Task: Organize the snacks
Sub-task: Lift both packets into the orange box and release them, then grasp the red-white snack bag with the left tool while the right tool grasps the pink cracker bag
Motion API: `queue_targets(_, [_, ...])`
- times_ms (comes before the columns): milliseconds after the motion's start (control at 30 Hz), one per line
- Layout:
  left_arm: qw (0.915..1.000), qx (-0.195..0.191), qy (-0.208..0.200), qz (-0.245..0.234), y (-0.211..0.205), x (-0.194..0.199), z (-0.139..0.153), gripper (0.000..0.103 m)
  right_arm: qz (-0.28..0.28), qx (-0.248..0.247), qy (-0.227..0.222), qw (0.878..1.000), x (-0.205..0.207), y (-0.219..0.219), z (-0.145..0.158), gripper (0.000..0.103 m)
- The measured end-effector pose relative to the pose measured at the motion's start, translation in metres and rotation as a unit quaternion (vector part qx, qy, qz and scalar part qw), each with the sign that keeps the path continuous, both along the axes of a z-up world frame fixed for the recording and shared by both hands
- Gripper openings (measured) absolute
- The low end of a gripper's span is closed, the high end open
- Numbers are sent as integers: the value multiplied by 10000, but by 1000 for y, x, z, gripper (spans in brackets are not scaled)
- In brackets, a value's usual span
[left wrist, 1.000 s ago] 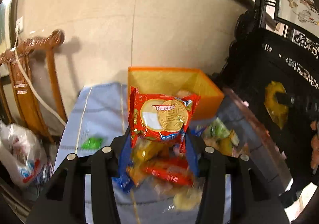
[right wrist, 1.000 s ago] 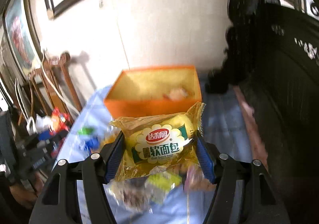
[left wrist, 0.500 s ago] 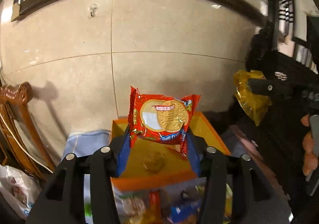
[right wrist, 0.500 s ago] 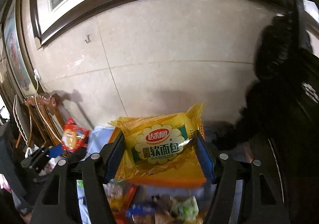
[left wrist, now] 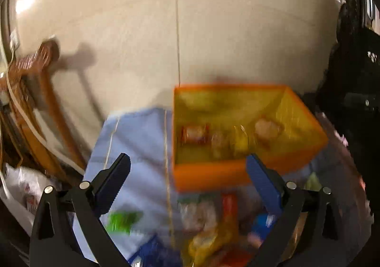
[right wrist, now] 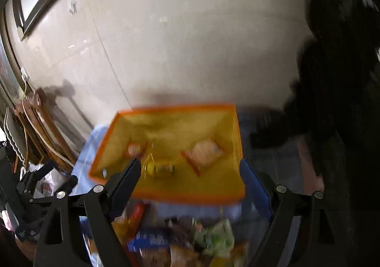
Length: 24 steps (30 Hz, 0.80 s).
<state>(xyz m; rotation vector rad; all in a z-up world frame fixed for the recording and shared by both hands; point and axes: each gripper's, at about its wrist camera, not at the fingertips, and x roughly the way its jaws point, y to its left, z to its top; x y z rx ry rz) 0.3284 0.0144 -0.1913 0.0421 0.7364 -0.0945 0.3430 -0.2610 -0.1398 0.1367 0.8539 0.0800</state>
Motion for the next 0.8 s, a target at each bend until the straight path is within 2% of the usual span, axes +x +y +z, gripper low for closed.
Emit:
queue_targets(100, [9994,-84,337,-59,14,-36,-25,96,-45,54,299,9995,-40,6,-31,85])
queue_targets(267, [9984,113,516,-204,31,-105,-61,96,16,-310,751,9967,-110,18,-83,85])
queue_targets(467, [9967,73,784,214,67,-143,-98,96,-130,-328,1318,9907,-162,11,-131,85])
queue_targets(600, [9946,259,932,378,69,-147,-112,96,-143,-332,1448,9888,-173,9,-140,85])
queue_targets(700, [9950,111,921,378,62,-144,-109,96,-103,-379,1366,9898,-172,12,-134,85])
queue_targets(800, [9970,0,771,117,42,-142,-97,96,-101,-540,1239,9908,-169,12,-128,85])
